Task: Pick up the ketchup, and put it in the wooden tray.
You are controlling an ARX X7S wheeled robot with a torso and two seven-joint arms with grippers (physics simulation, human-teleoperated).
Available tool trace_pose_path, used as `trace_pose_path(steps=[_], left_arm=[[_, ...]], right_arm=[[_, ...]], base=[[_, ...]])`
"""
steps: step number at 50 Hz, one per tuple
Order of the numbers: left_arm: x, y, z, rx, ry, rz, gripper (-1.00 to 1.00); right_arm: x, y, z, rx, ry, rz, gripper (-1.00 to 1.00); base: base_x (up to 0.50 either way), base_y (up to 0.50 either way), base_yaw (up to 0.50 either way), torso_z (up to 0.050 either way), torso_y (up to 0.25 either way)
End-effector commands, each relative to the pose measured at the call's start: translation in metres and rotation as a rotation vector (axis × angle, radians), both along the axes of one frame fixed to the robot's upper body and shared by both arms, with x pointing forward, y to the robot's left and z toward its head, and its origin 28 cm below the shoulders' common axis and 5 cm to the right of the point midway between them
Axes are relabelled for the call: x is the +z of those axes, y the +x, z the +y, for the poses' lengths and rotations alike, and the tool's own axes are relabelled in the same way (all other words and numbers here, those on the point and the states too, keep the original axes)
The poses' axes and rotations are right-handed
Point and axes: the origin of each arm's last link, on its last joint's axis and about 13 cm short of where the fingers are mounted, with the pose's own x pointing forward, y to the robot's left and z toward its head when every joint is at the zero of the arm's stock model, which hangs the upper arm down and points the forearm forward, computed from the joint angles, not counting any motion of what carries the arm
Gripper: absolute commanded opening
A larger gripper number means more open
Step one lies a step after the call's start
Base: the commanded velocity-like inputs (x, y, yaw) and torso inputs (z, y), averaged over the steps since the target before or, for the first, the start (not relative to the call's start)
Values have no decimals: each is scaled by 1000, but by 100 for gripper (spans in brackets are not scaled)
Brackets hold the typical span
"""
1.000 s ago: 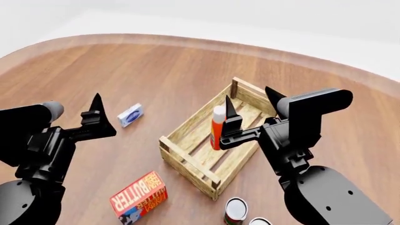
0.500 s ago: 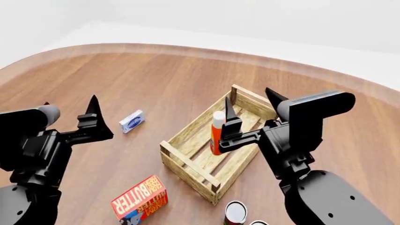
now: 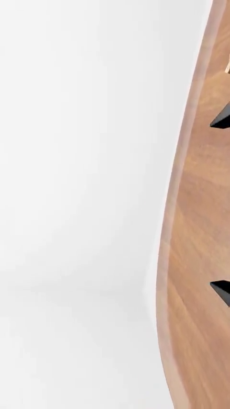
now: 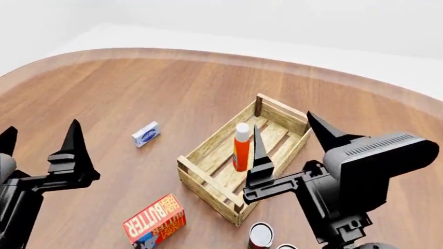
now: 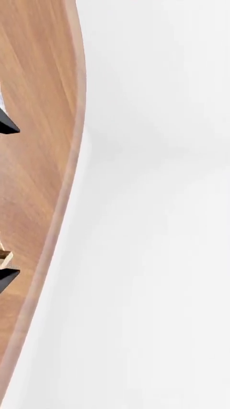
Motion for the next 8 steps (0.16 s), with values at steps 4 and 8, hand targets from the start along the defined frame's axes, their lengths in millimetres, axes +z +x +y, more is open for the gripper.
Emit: trace_pose_path(steps=[4,8], left_arm=[[5,-32,2,-25,3,-50,100],[4,-37,2,-25,2,-55,100]], right_arm=[[-2,-36,4,-14,1,-16,100],[-3,-40,5,-20,-2,-20,100]], base=[[0,0,0,0,0],[0,0,0,0,0]])
